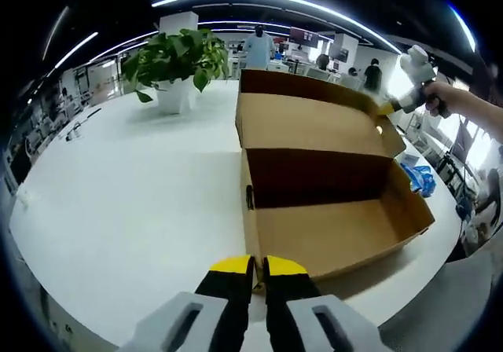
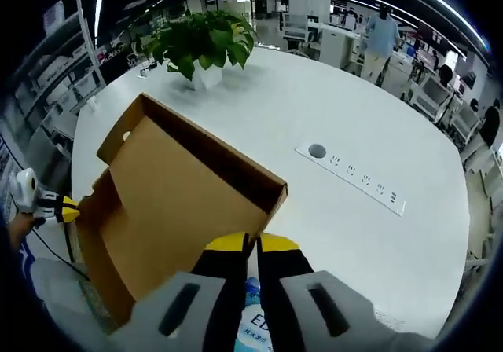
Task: Operate the shoe box by opening the lid, removing the specified soft item, and placing it in the target area until the item is outside and the box remains undamaged.
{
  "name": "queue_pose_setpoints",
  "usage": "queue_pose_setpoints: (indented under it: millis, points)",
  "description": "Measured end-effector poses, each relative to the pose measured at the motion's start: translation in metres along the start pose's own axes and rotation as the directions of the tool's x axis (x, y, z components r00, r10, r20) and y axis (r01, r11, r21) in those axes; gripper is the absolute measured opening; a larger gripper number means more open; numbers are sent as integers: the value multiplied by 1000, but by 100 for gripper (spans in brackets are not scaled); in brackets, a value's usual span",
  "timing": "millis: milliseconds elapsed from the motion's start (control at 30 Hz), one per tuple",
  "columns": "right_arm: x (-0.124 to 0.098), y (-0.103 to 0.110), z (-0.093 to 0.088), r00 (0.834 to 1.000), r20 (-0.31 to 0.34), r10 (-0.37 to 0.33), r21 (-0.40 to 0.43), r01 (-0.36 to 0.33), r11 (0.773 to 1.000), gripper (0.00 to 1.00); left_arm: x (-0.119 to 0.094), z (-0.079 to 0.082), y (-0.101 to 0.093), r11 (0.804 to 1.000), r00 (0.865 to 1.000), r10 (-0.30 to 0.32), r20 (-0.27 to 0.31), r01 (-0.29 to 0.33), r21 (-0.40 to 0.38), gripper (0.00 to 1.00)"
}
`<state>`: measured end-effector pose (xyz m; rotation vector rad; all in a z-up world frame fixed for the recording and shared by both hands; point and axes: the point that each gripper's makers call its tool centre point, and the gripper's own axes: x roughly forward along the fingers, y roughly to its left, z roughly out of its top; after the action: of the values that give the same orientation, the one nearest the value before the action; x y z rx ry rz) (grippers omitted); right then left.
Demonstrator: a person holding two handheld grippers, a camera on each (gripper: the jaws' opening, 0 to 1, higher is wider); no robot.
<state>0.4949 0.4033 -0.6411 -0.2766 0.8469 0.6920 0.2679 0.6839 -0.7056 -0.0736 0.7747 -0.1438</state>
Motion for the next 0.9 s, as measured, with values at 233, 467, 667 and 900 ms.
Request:
queue_pose_setpoints:
  millis: [233, 467, 667, 900]
  points:
    - [-16, 8, 5, 996, 88, -16, -19, 17, 1000, 2, -1, -2, -1, 1000, 1000, -5, -1, 5, 1, 5]
    - [-34, 16, 3, 988, 151, -17, -25, 21, 999, 2, -2, -2, -2, 1000, 1000, -5, 0, 5, 4, 5]
    - [-47, 24, -6, 979, 201, -26, -19, 30, 999, 2, -4, -3, -2, 1000, 1000, -5, 1, 5, 7, 4]
    - [-59, 31, -11, 966, 258, -20, -9, 23, 1000, 1, -4, -3, -2, 1000, 1000, -5, 4, 5, 7, 4]
